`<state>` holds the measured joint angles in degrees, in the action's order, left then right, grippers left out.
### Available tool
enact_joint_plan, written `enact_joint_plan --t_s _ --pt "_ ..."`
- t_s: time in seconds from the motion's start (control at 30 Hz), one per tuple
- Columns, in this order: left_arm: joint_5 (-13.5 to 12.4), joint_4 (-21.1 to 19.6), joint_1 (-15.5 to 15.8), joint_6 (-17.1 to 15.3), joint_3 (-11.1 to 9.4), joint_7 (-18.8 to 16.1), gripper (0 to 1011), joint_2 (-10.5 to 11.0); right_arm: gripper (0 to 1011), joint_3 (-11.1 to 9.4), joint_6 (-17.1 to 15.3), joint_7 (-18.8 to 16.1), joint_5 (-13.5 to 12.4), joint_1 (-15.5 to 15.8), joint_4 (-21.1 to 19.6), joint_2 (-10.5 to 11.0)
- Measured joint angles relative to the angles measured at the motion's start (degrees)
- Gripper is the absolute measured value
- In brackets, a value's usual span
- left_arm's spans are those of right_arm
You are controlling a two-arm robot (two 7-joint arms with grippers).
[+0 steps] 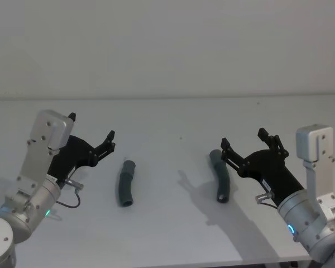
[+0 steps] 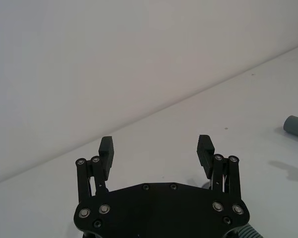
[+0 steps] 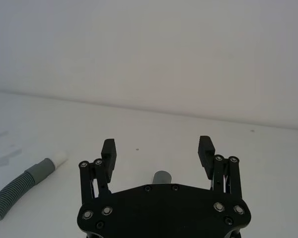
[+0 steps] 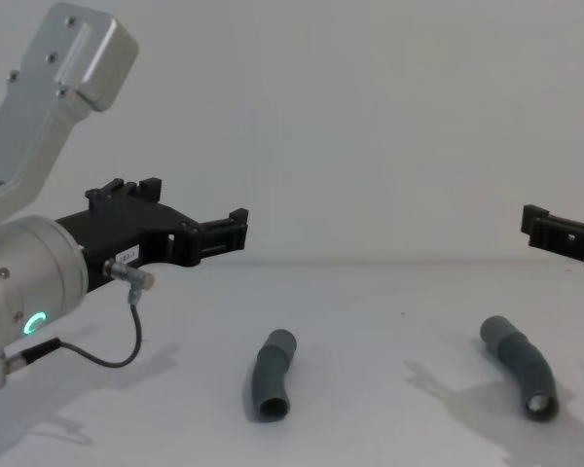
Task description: Use both hands to pick up one end of the pipe from the table, align the ends, and insert them.
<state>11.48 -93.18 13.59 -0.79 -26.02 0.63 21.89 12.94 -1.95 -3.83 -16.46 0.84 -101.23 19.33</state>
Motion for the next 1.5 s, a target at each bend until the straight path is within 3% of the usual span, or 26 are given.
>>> enact_joint_plan --t_s 1.5 --pt "0.0 0.0 0.0 0.0 0.0 0.0 1002 0.0 1002 -0.03 -0.02 0.0 0.0 0.0 0.0 -0.02"
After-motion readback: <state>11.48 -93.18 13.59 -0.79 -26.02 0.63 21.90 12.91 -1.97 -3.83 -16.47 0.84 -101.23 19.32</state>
